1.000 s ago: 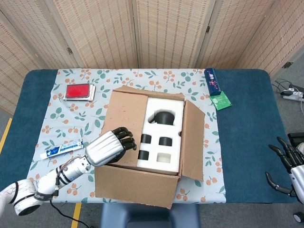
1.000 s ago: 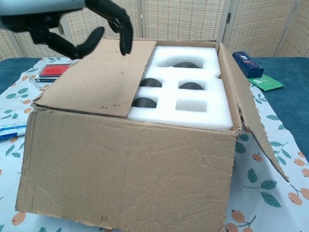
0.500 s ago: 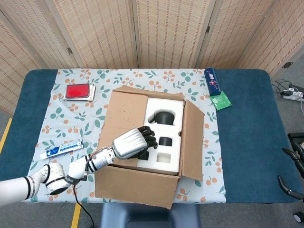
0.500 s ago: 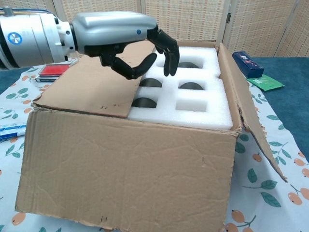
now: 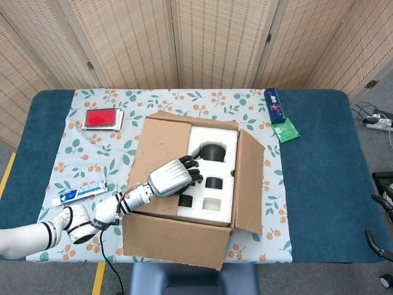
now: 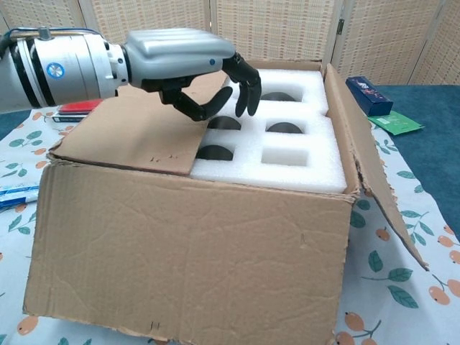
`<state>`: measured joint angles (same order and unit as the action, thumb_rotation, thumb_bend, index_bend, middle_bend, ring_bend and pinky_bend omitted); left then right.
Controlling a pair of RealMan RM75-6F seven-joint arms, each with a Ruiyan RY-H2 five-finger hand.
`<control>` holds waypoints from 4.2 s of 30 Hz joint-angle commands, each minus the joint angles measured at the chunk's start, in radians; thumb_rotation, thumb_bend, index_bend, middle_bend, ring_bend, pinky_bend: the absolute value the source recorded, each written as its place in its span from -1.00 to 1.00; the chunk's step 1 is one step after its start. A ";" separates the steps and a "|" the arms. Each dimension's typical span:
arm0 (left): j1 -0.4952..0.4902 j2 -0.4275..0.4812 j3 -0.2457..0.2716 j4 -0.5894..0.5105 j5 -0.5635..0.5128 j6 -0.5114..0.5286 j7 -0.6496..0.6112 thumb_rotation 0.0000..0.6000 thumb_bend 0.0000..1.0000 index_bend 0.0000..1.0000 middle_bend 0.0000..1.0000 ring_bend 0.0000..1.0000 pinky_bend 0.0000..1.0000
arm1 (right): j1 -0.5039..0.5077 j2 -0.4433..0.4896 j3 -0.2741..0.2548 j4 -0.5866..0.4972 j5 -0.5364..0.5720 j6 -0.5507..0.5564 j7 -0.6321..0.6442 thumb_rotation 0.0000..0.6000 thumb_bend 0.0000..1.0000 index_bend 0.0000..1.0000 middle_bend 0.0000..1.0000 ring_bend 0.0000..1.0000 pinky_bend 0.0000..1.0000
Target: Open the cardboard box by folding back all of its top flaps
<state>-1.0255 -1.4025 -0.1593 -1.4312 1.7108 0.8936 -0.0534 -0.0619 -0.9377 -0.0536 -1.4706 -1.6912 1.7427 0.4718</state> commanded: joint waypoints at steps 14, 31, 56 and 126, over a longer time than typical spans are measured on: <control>0.003 0.020 0.025 0.010 -0.043 0.025 -0.009 1.00 0.69 -0.20 0.03 -0.40 -0.43 | 0.011 0.002 0.002 -0.007 -0.005 -0.033 0.006 -0.14 0.00 -0.78 -1.00 -0.82 -0.75; 0.008 0.003 0.050 0.059 -0.057 0.055 -0.003 1.00 0.69 -0.20 0.03 -0.40 -0.47 | 0.034 -0.003 0.000 -0.001 0.002 -0.094 0.014 -0.12 0.00 -0.95 -1.00 -0.81 -0.75; 0.033 -0.002 0.050 0.041 -0.082 0.098 0.167 1.00 0.69 -0.19 0.06 -0.38 -0.46 | 0.030 0.006 0.001 0.004 -0.006 -0.078 0.046 -0.12 0.00 -0.97 -1.00 -0.81 -0.75; 0.276 0.336 -0.084 0.000 -0.333 0.279 0.236 1.00 0.72 -0.14 0.13 -0.35 -0.70 | 0.045 0.002 -0.014 -0.039 -0.025 -0.103 0.009 -0.12 0.00 -0.97 -1.00 -0.81 -0.75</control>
<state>-0.7522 -1.0688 -0.2431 -1.4333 1.3804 1.1706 0.1824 -0.0171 -0.9356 -0.0681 -1.5097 -1.7158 1.6400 0.4806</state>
